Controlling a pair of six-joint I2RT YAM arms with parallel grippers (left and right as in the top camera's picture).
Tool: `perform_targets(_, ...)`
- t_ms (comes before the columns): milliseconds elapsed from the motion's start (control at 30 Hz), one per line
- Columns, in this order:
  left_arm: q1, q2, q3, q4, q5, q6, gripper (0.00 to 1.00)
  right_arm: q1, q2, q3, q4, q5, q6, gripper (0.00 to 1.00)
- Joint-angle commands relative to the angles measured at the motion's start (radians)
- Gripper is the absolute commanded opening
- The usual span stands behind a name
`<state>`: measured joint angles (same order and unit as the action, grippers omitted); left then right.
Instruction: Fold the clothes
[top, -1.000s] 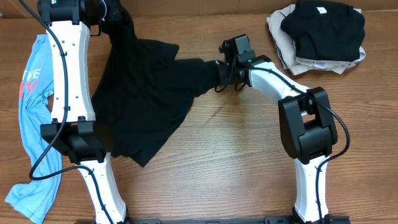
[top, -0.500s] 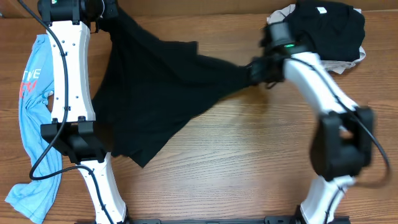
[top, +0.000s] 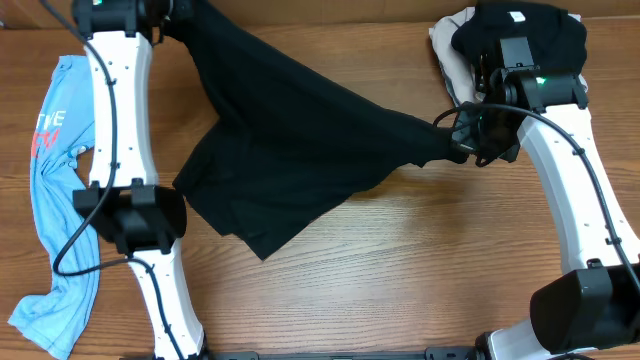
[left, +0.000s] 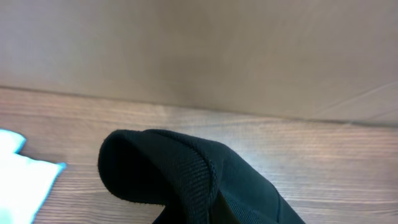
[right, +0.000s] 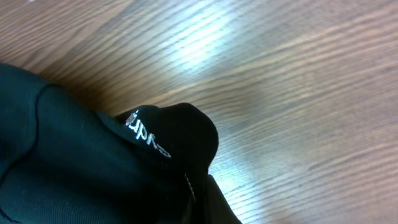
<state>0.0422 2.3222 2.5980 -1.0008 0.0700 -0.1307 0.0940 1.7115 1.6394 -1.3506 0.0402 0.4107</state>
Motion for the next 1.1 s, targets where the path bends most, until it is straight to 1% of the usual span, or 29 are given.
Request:
perform_targets(0,-0.031,0.119,0.017,0.007,0.0,0.012,0.04,-0.013,-0.002,-0.037,0.005,0.065,0.048,0.04)
perform_targets(67,-0.043,0.16,0.017,0.007,0.001,0.013,0.04,-0.027,-0.002,-0.055,0.025,0.064,0.048,0.04)
perform_targets(100,-0.049,0.18,0.017,0.007,0.001,0.016,0.14,-0.036,-0.002,-0.065,0.044,0.064,0.047,0.04)
perform_targets(133,-0.052,0.193,0.017,0.007,0.001,0.023,0.31,-0.045,-0.002,-0.07,0.061,0.064,0.046,0.04)
perform_targets(200,-0.056,0.208,0.017,0.004,0.001,0.023,0.7,-0.06,0.0,-0.071,0.1,0.063,0.027,0.06)
perform_targets(233,-0.056,0.208,0.017,-0.001,0.001,0.023,0.84,-0.065,0.0,-0.071,0.125,0.063,0.018,0.07)
perform_targets(267,-0.056,0.203,0.018,-0.007,0.001,0.024,0.96,-0.068,0.0,-0.071,0.142,0.058,0.006,0.07)
perform_targets(300,-0.056,0.194,0.019,-0.018,0.002,0.027,1.0,-0.071,0.0,-0.071,0.158,0.055,0.001,0.08)
perform_targets(400,-0.056,0.128,0.032,-0.122,0.004,0.03,1.0,-0.075,0.0,-0.071,0.181,0.052,0.001,0.08)
perform_targets(500,-0.061,0.033,0.032,-0.232,0.041,0.031,1.0,-0.075,0.001,-0.071,0.187,0.046,0.002,0.09)
perform_targets(600,-0.077,-0.058,0.032,-0.375,0.065,0.032,1.0,-0.075,0.001,-0.071,0.192,0.044,0.002,0.1)
perform_targets(667,-0.095,-0.109,0.032,-0.491,0.068,0.08,1.0,-0.075,0.001,-0.071,0.195,0.032,0.002,0.11)
perform_targets(733,-0.117,-0.137,0.032,-0.594,0.072,0.163,1.0,-0.075,0.001,-0.071,0.195,0.021,0.001,0.11)
perform_targets(800,-0.136,-0.15,0.032,-0.686,0.055,0.204,1.0,-0.075,0.001,-0.071,0.195,0.018,0.001,0.12)
perform_targets(867,-0.148,-0.172,0.002,-0.689,0.047,0.193,1.0,-0.075,0.001,-0.071,0.194,0.018,0.001,0.12)
perform_targets(1000,-0.167,-0.214,-0.061,-0.689,0.134,0.183,1.0,-0.075,0.001,-0.071,0.185,-0.008,-0.015,0.12)
perform_targets(1067,-0.188,-0.249,-0.137,-0.689,0.125,0.184,1.0,-0.075,0.001,-0.071,0.184,-0.02,-0.024,0.12)
